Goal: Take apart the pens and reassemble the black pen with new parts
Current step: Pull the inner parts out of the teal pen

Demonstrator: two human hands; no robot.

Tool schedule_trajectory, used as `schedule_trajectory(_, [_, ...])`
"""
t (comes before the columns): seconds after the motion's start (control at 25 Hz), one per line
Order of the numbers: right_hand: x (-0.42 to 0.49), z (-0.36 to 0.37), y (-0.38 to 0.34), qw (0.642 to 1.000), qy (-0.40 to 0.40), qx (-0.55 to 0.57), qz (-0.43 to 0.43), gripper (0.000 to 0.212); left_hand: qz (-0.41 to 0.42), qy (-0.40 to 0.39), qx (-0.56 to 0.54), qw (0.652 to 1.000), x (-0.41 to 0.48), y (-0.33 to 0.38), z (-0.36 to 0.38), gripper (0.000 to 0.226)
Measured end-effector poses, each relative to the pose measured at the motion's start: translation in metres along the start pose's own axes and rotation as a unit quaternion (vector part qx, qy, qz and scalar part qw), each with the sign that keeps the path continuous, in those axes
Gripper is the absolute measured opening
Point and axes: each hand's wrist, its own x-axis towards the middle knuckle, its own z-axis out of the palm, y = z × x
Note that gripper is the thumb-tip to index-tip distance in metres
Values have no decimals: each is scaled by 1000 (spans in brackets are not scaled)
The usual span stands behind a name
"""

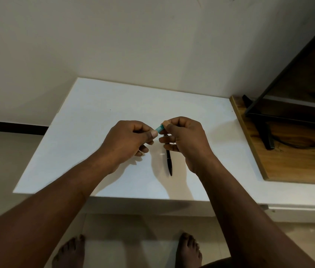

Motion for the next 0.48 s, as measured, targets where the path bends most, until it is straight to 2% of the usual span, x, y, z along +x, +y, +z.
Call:
schedule_trajectory(0.2, [-1, 2, 2, 1000, -11, -22, -6, 13, -1, 8, 8, 1000, 1, -2, 1, 14])
schedule_trajectory(0.32, [2, -1, 1, 999, 29, -35, -17, 15, -6, 12, 19, 1000, 3, -3, 2, 11])
schedule_trajectory(0.4, [5, -8, -3, 998, 63, 2, -5, 16, -10, 15, 20, 1000, 3, -3, 2, 11])
schedule_trajectory(0.48, [6, -14, -7, 995, 65, 67, 29, 17, -13, 16, 13, 1000, 3, -4, 1, 11])
